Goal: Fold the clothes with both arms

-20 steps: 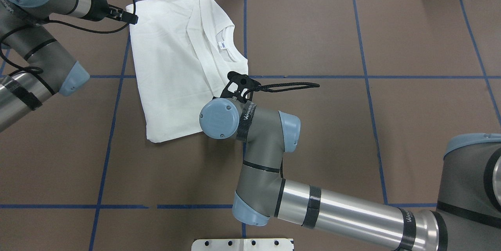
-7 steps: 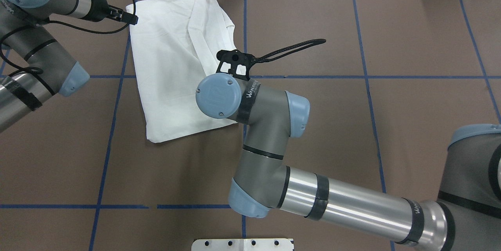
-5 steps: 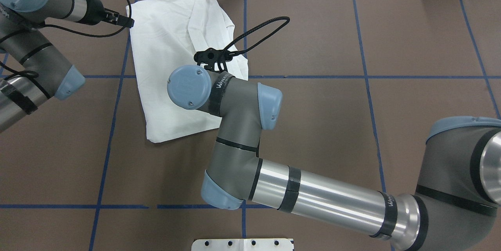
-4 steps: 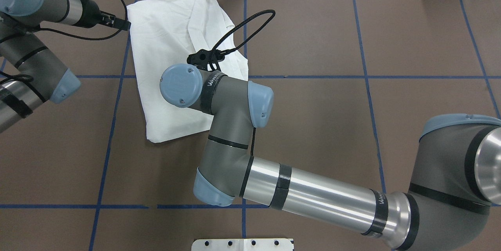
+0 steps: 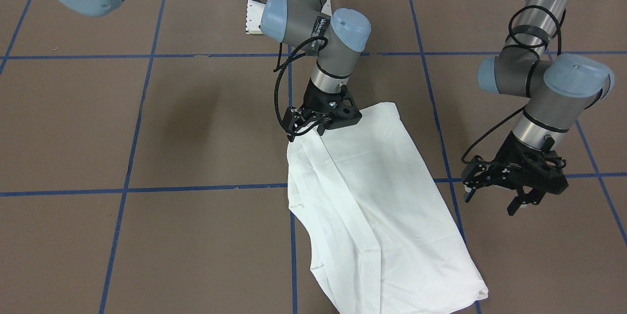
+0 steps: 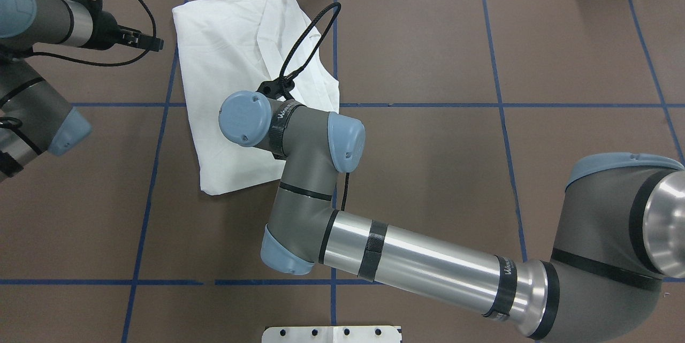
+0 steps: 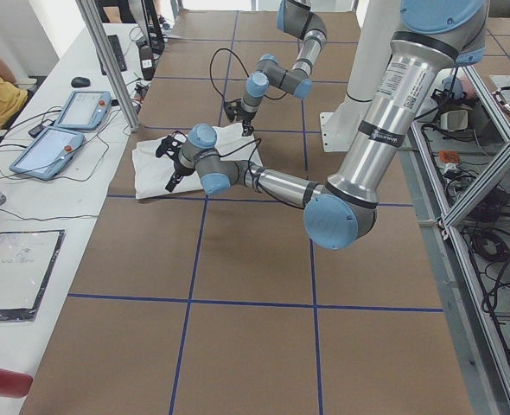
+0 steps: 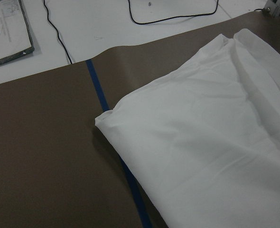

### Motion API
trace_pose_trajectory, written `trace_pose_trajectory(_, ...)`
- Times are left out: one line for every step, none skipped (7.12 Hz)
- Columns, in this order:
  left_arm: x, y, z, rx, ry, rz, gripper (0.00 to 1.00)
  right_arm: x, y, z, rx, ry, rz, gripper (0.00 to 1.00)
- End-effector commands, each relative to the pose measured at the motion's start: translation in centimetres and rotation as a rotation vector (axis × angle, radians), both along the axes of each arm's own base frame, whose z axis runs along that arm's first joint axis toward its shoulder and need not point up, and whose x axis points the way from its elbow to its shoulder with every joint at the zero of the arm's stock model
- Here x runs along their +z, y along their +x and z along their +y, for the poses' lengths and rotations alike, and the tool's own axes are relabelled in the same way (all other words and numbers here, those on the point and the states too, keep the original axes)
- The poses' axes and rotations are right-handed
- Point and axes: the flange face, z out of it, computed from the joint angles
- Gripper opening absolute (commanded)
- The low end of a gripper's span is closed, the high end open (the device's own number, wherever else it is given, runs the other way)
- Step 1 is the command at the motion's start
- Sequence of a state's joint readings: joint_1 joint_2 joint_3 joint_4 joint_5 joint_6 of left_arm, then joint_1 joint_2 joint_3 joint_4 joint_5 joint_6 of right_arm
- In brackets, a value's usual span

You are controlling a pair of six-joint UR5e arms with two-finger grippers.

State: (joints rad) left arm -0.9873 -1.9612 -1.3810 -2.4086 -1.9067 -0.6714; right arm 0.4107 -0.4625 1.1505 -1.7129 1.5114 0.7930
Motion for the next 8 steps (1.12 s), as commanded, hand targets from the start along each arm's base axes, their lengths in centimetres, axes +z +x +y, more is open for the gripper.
trace_pose_trajectory(1.0,-0.7,0.8,-0.005,-0.011,-0.003,1.0,-1.1,-0.1,0.1,-0.059,0.025,-0.001,0.5)
trace_pose_trajectory(1.0,-0.7,0.8,-0.015,-0.027,0.008,1.0,-1.2,-0.1,0.1,-0.063,0.028,-0.001,0.47)
trace_pose_trajectory(1.1,-0.7,0.9,-0.019,-0.031,0.013,1.0,-1.4,-0.2,0.2,-0.065,0.029,-0.003,0.47)
trace_pose_trajectory(1.5,-0.8,1.0,-0.019,-0.036,0.011,1.0,-0.9,-0.5,0.0,-0.066,0.025,0.008,0.47)
trace_pose_trajectory(1.4,-0.9,1.1,-0.019,-0.035,0.012,1.0,-0.5,-1.3,0.1,-0.069,0.029,-0.003,0.47)
trace_pose_trajectory(1.8,-1.0,1.3,-0.022,-0.043,0.012,1.0,0.0,-2.1,0.4,-0.076,0.031,-0.005,0.47)
trace_pose_trajectory(1.8,-1.0,1.3,-0.023,-0.044,0.013,1.0,-0.1,-2.4,1.0,-0.078,0.03,-0.007,0.5)
trace_pose_trajectory(1.8,-1.0,1.3,-0.022,-0.043,0.012,1.0,-0.7,-2.5,1.1,-0.079,0.031,-0.014,0.46)
